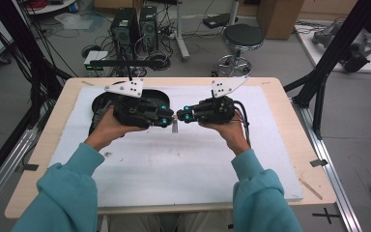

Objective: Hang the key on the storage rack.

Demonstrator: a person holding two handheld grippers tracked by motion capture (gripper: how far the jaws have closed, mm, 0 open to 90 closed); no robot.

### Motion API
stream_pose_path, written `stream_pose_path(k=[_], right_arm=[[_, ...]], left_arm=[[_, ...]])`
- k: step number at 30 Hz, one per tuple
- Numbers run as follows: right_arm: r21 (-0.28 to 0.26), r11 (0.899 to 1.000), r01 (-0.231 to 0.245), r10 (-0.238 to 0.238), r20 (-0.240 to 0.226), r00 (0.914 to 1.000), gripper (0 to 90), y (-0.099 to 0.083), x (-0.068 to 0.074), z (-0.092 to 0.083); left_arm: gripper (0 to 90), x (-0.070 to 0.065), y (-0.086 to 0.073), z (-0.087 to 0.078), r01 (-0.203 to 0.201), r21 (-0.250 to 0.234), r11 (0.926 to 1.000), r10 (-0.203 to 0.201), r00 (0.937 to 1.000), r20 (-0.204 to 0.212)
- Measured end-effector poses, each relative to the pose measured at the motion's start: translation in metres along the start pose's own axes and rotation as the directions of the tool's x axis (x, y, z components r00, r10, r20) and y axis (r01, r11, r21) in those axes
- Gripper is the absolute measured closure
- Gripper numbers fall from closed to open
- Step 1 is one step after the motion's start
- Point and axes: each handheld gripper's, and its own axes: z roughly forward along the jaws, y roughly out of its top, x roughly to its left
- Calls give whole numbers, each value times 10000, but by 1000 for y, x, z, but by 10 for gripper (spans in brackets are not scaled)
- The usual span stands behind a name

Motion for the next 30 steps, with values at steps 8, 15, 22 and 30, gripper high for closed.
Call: stream_pose_path(k=[8, 15, 22, 30], right_arm=[[49, 10000, 86, -86, -1, 10000, 889, 0, 0, -1], [73, 9999, 84, -85, 24, 10000, 889, 0, 0, 0], [56, 10000, 82, -82, 8, 10000, 889, 0, 0, 0], [71, 10000, 59, -59, 14, 10000, 889, 0, -1, -1]], left_arm=[[749, 0, 0, 1, 5, 58, 10000, -5, 10000, -9], [779, 0, 2, 1, 27, -20, 10000, -27, 10000, -84], [808, 0, 2, 2, 78, 58, 10000, -77, 9999, -106], [850, 2, 2, 2, 109, 95, 9999, -108, 9998, -156]])
